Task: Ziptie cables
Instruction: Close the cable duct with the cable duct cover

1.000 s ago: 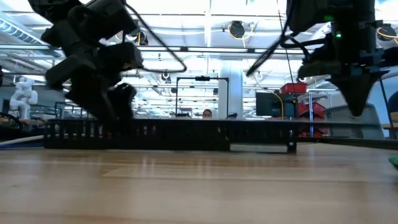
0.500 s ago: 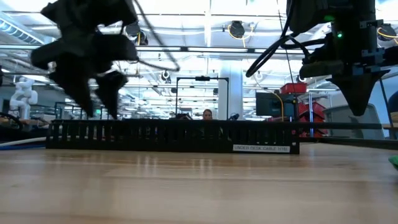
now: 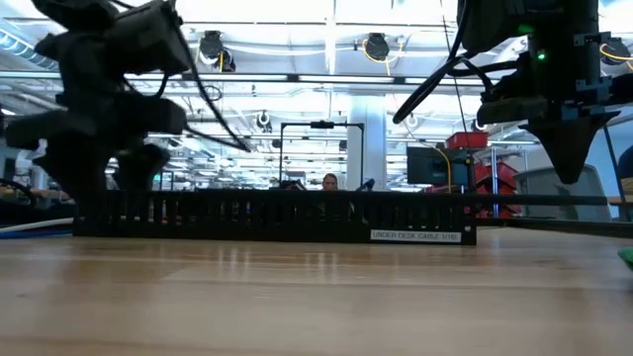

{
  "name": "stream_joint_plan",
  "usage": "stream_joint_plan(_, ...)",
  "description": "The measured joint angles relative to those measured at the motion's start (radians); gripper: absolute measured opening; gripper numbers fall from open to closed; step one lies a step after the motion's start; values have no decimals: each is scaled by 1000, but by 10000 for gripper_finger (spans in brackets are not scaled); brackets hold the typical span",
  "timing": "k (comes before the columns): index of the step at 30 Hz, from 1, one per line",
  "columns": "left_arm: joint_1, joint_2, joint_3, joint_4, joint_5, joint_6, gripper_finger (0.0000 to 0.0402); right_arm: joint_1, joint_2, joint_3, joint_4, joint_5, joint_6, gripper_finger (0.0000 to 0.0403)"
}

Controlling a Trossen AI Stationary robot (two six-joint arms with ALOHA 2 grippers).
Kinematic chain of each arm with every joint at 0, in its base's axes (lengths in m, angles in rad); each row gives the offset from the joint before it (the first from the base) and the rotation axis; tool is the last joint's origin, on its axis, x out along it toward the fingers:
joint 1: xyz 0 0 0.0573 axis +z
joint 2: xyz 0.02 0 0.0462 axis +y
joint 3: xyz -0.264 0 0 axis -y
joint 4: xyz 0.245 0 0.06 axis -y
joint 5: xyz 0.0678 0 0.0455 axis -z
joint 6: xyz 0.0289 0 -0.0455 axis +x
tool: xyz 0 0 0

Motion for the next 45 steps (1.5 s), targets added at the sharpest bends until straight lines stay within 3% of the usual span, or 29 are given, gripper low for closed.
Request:
stream_joint_plan(10, 0, 0, -52, 106, -29, -34, 330, 0, 0, 0, -10, 2, -10, 0)
stream_joint_plan(21, 0, -2, -49, 114, -7, -26, 201, 0, 0, 0, -15, 2, 9, 0)
stream_joint_plan(24, 0, -2, -49, 134, -6, -28, 186, 0, 0, 0, -15, 3, 10, 0)
stream_joint_plan(30, 0, -2, -49, 139, -8, -29, 194, -1, -14, 0, -86, 30, 44, 0)
stream_joint_plan(37, 0, -1, -49, 138, -12, -37, 200, -2, -117, 0, -163, 72, 82, 0)
stream_joint_plan(45, 1, 3, -42, 96, 36, -74, 281, -1, -162, 0, -158, 129, 138, 0)
